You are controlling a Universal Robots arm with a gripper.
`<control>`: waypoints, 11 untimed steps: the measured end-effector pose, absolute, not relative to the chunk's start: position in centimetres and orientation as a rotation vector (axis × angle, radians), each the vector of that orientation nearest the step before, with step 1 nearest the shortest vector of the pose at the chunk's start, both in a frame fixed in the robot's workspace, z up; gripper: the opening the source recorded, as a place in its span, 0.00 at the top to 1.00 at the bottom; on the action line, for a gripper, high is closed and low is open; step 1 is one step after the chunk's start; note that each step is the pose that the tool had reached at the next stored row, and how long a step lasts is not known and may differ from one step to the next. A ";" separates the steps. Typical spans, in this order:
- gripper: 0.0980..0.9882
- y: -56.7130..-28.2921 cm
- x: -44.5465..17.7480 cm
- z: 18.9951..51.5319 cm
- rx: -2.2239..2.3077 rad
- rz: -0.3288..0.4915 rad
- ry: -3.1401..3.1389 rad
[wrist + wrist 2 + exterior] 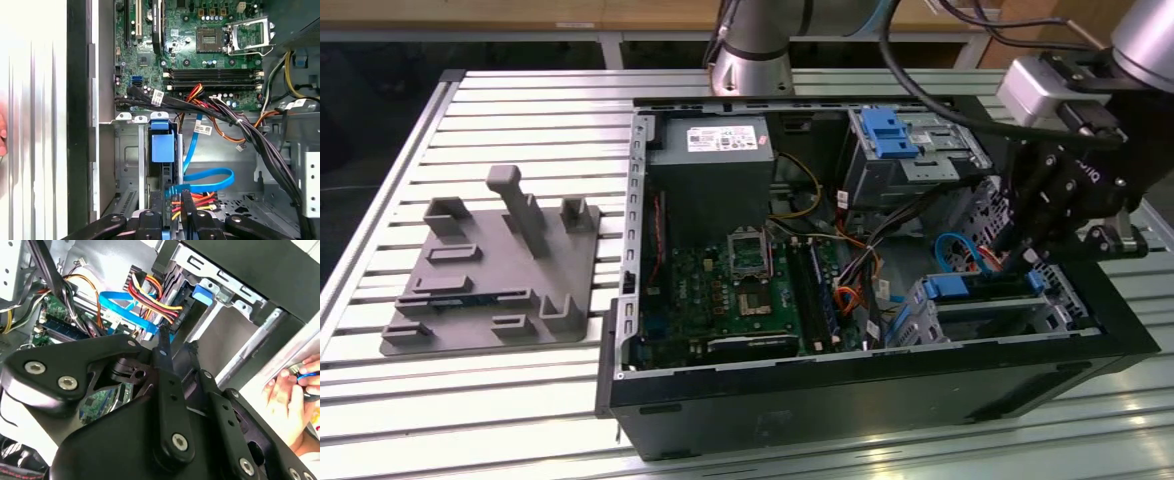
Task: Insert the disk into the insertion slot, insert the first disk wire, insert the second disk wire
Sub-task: 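Insert the second disk wire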
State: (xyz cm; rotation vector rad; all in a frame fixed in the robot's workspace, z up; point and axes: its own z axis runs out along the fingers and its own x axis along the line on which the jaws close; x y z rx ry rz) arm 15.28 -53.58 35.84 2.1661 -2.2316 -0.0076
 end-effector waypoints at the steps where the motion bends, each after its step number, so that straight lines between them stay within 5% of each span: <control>1: 0.79 -53.5 15.3 36.1 2.166 -0.007 -2.232; 6: 1.00 -53.1 15.3 37.4 2.166 -0.005 -2.232; 11: 0.99 -52.9 15.3 37.5 2.165 -0.002 -2.231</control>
